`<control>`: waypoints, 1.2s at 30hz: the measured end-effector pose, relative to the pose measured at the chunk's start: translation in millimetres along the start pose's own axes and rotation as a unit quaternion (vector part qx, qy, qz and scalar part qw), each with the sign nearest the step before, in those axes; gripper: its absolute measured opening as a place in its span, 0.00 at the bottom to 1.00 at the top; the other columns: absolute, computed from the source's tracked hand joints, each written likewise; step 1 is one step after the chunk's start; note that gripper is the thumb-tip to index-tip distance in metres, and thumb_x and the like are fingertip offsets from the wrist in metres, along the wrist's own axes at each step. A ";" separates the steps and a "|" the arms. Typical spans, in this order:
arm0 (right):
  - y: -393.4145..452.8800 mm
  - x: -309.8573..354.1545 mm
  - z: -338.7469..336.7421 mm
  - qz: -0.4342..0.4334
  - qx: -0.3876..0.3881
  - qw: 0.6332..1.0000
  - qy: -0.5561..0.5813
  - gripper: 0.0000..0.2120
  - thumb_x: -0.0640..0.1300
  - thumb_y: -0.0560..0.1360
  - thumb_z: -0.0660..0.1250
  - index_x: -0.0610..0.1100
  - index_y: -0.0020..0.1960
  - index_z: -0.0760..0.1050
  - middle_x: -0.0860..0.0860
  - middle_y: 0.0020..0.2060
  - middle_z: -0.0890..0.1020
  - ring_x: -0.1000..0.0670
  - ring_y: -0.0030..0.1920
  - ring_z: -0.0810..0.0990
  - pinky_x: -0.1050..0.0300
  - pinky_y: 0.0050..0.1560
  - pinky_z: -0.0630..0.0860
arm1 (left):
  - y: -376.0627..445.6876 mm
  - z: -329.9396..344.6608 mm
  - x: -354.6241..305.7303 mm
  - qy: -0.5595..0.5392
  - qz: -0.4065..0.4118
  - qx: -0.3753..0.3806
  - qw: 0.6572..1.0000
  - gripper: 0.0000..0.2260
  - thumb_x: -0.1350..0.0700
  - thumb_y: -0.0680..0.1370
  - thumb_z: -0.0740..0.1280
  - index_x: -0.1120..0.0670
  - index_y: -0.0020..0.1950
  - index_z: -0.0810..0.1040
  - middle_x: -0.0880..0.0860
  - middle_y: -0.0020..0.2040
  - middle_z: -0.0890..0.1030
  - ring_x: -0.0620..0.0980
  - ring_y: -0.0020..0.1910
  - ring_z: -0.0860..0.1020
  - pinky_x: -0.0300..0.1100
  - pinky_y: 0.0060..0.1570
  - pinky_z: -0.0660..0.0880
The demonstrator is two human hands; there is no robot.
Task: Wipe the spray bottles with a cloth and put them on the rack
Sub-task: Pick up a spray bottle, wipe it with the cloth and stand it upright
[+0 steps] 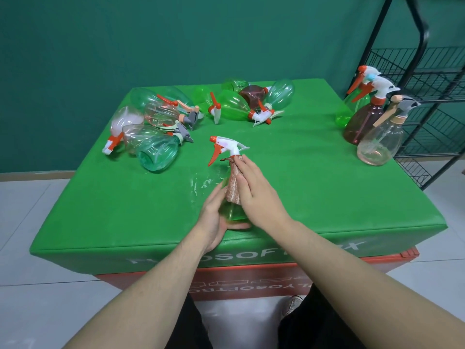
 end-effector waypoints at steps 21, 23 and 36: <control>-52.0 5.7 24.7 -0.148 -0.006 0.982 -0.113 0.24 0.46 0.85 0.53 0.46 0.80 0.61 0.49 0.82 0.56 0.44 0.82 0.48 0.41 0.80 0.53 | 11.0 -19.3 4.3 -0.071 0.007 -0.069 0.995 0.44 0.37 0.70 0.76 0.57 0.78 0.65 0.62 0.69 0.79 0.62 0.68 0.78 0.57 0.66 0.77; -49.9 7.4 20.2 -0.152 -0.013 0.984 -0.095 0.24 0.46 0.85 0.53 0.45 0.80 0.61 0.49 0.81 0.56 0.46 0.82 0.47 0.48 0.81 0.49 | 12.1 -18.3 2.0 -0.064 0.016 -0.062 0.996 0.44 0.36 0.68 0.77 0.56 0.77 0.67 0.60 0.69 0.79 0.60 0.68 0.79 0.58 0.66 0.76; -3.9 16.1 -1.5 -0.076 0.009 0.995 -0.062 0.23 0.47 0.86 0.51 0.45 0.79 0.63 0.49 0.80 0.60 0.51 0.80 0.56 0.55 0.81 0.50 | 4.8 1.5 0.0 -0.019 -0.013 0.034 0.999 0.33 0.37 0.72 0.66 0.46 0.75 0.71 0.53 0.65 0.83 0.54 0.58 0.85 0.63 0.46 0.82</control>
Point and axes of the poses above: each hand's wrist, its own y-axis towards the middle knuckle, its own z-axis out of the palm, x = y × z, the point moved 8 cm from there along y, towards the middle knuckle
